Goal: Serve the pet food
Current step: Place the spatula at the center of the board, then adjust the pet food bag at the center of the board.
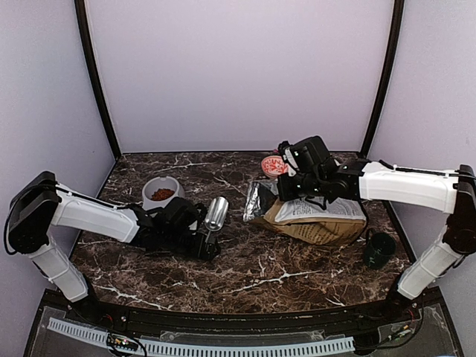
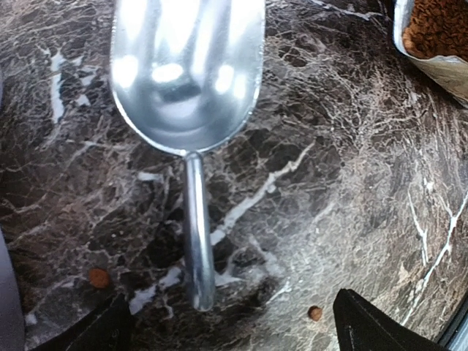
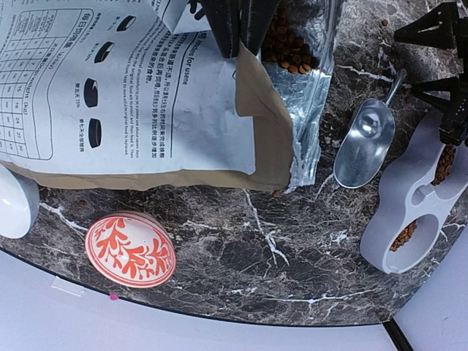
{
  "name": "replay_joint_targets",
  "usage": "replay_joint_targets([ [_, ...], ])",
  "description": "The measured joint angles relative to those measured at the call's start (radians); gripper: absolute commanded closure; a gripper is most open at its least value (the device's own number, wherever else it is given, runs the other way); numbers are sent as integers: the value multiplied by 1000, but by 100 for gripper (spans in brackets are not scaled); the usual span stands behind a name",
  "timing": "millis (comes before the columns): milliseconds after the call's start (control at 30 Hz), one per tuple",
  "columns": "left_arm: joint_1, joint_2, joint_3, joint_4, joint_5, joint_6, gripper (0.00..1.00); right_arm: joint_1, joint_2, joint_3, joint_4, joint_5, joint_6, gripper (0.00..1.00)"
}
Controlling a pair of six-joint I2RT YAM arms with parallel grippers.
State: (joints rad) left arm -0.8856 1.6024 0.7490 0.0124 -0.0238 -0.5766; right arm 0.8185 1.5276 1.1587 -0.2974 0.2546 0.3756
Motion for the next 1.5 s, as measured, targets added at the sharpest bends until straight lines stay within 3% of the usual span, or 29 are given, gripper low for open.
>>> replay_joint_targets([
  [667, 22, -178, 258, -260, -148, 249, 1, 59, -35, 93, -150, -15, -70, 100],
  [1333, 115, -217, 454, -300, 36, 431, 7, 60, -88, 352, -339, -227, -216, 100],
  [1500, 126, -246, 549, -320, 75, 510, 6, 39, -134, 358, -360, -345, -243, 100],
])
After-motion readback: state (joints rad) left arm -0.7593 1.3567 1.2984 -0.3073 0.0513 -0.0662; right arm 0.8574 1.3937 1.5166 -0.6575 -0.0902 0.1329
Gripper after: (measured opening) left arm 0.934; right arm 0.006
